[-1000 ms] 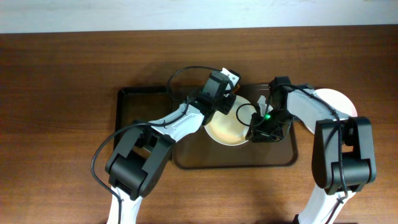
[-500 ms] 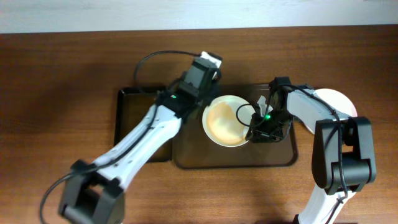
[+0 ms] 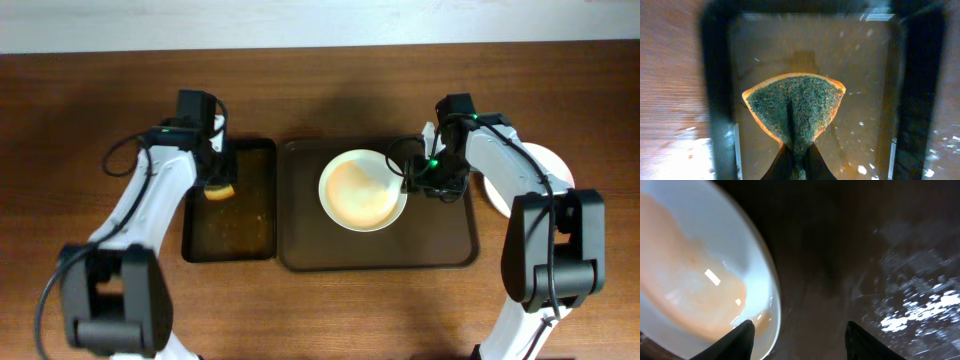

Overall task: Clean dirty plates on tray and stack at the side
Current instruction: 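Carry the sponge back over the black tray with the left gripper, then lift the cleaned plate with the right gripper onto the right-side plate stack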

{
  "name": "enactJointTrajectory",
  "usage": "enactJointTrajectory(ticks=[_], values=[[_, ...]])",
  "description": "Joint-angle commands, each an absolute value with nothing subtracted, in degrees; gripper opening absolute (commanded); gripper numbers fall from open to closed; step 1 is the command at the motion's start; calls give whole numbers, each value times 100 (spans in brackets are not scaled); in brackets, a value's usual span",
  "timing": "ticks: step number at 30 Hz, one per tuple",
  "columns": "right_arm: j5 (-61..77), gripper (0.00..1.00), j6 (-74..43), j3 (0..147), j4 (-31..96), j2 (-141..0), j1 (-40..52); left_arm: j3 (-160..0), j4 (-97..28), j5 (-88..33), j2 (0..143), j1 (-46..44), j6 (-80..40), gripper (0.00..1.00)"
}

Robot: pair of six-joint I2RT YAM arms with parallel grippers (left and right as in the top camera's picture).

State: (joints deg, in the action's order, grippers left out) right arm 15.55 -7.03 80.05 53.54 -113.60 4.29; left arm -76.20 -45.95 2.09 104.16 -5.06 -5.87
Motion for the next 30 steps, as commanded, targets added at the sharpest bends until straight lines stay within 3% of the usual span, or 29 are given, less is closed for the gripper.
enactJointTrajectory(ticks=[1,3,6,7,9,10,17,19,21,22,23,26,30], values=[[1275,59,-246,8051,5065,-11365,607,-7520,-4399,97,11017,-497,-648,0],[1074,59,-126,8044,4797,-11367,790,-7520,-4394,16,11236,-497,-644,4],[888,59,54,8042,4534,-11380,1046,-7520,-4414,14,11336,-499,-644,18],[709,59,110,8042,4495,-11380,1151,-7520,-4416,14,11336,-497,-644,45],[259,55,108,8040,4493,-11386,1210,-7520,-4418,14,11336,-497,-644,73],[226,52,110,8040,4482,-11391,1208,-7520,-4421,14,11336,-497,-644,100],[235,43,108,7658,4084,-11397,1205,-7520,-4416,16,11336,-497,-644,100],[416,27,106,7518,3918,-11397,1203,-7520,-4416,16,11336,-497,-644,100],[580,22,110,7518,3885,-11397,1203,-7520,-4416,16,11336,-497,-644,100],[552,8,110,7518,3811,-11397,1201,-7520,-4416,16,11336,-497,-644,100],[552,4,110,7518,3743,-11397,1192,-7520,-4344,16,11336,-497,-644,100],[556,4,108,7605,3789,-11389,1192,-7520,-4246,16,11336,-497,-644,100],[-32,4,19,8683,5190,-11034,1260,-7520,-4246,16,11336,-497,-644,100]])
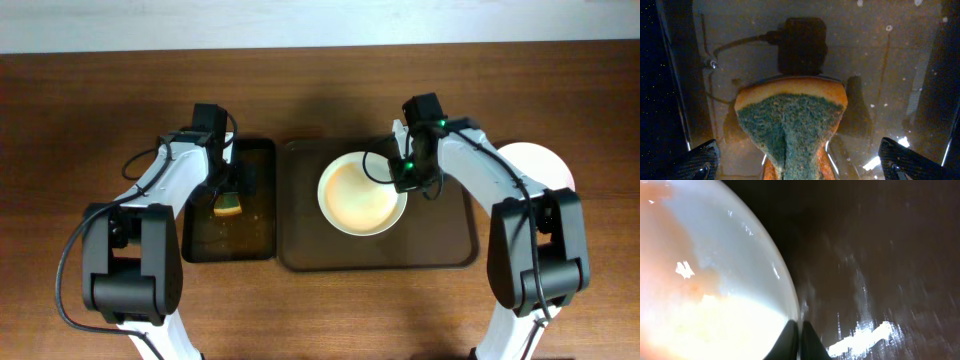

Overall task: Clean dirty plates on tray and stack at the side
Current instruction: 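Lift the cleaned plate with the right gripper onto the right-side plate stack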

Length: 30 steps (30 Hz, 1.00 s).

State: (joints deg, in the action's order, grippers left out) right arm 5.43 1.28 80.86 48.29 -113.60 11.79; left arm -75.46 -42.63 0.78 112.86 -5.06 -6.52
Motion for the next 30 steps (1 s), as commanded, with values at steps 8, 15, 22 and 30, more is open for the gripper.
enactJointTrajectory(ticks=[8,15,22,30], values=[[-4554,4,-548,8879,6034,-10488,3131,-7520,-4246,16,11336,-497,-644,100],[-8626,4,-1188,8879,6069,-10488,5035,-7520,-4246,16,11336,-497,-644,100],[-5358,4,-2176,8879,6064,-10486,4171,-7520,-4246,16,11336,-497,-644,100],[272,4,-683,8969,5826,-10368,283,-7520,-4246,16,11336,-497,-644,100]])
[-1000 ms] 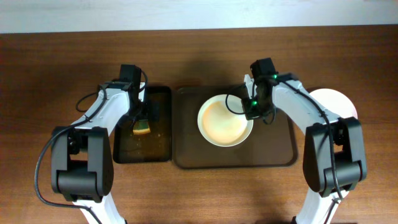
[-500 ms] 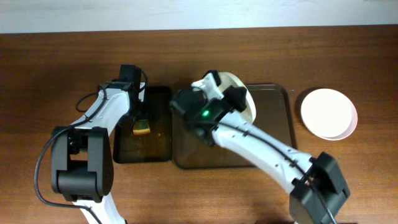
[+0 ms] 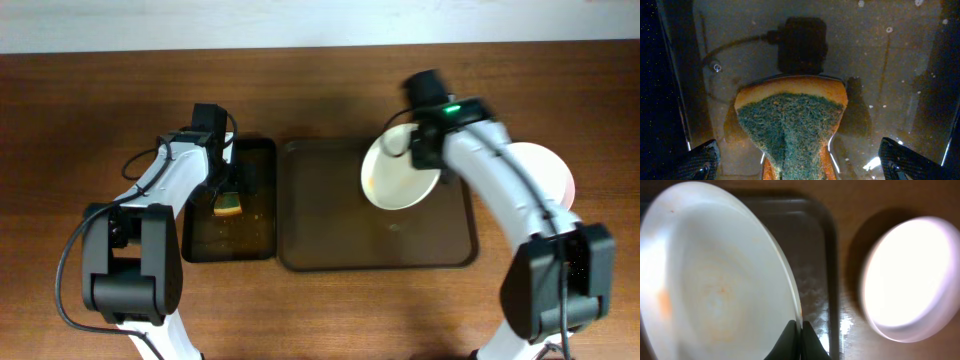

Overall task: Clean dirty plates on tray and stack at the side
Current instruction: 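Lift the cleaned plate with the right gripper onto the right-side plate stack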

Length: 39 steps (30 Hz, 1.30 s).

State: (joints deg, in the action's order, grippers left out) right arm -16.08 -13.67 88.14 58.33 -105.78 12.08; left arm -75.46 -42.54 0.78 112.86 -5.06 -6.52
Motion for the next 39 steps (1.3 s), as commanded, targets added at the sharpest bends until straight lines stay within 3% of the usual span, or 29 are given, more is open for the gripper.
enactJointTrajectory(ticks=[1,2,6,10,23,24,25,27,29,31,35,38,39], values=[[628,4,-495,8969,5819,-10370,-215,-7520,-4246,16,11336,-497,-642,100],[1153,4,-423,8969,5782,-10370,-1096,-7520,-4246,16,11336,-497,-642,100],[1903,4,-272,8965,5476,-10449,-2971,-7520,-4246,16,11336,-497,-644,100],[1712,4,-279,8901,5419,-10781,-4025,-7520,-4246,16,11336,-497,-644,100],[1474,4,-364,8812,6069,-11332,-4132,-7520,-4246,19,11336,-508,-644,100],[1476,15,-364,8812,6075,-11332,-4121,-7520,-4246,16,11336,-508,-644,100],[1503,35,-364,8812,6073,-11332,-4121,-7520,-4246,16,11336,-508,-644,100],[1662,54,-362,8814,6069,-11332,-4121,-7520,-4246,16,11336,-508,-644,100],[2633,73,469,8820,5961,-11330,-4121,-7520,-4246,16,11336,-508,-644,100],[3026,74,917,8901,6088,-11330,-3933,-7520,-4246,16,11336,-508,-644,100],[2738,82,1345,8954,6425,-11330,-2534,-7520,-4246,16,11336,-510,-644,100],[2123,98,1345,8954,6438,-11330,-1417,-7520,-4246,16,11336,-508,-644,100],[1949,99,1347,8954,6440,-11330,-1133,-7520,-4246,16,11336,-508,-644,100]])
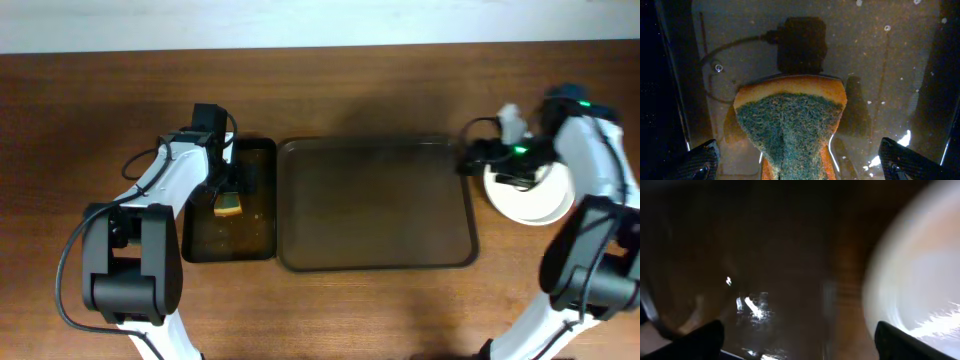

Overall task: Clean dirty plates on tray and stack at the side
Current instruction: 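Lift the cleaned plate with the right gripper onto the right-side plate stack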

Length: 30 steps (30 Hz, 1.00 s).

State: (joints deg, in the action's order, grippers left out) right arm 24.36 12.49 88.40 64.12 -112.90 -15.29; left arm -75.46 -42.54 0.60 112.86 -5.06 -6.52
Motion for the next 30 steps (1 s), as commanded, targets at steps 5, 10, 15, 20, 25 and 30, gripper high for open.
enactJointTrajectory(ticks=[5,10,15,20,25,30], values=[[1859,98,1347,8954,6300,-11330,-255,-7520,-4246,16,11336,-508,-644,100],[1857,98,1347,8954,6302,-11330,-75,-7520,-4246,16,11336,-508,-644,100],[1835,98,1347,8930,6261,-11218,-64,-7520,-4246,16,11336,-508,-644,100],[1835,98,1347,8930,6261,-8790,-75,-7520,-4246,16,11336,-508,-644,100],[1608,98,1354,8927,5736,-5304,-71,-7520,-4246,16,11336,-508,-644,100],[1444,98,2510,7330,4047,-2497,-71,-7520,-4246,16,11336,-508,-644,100]])
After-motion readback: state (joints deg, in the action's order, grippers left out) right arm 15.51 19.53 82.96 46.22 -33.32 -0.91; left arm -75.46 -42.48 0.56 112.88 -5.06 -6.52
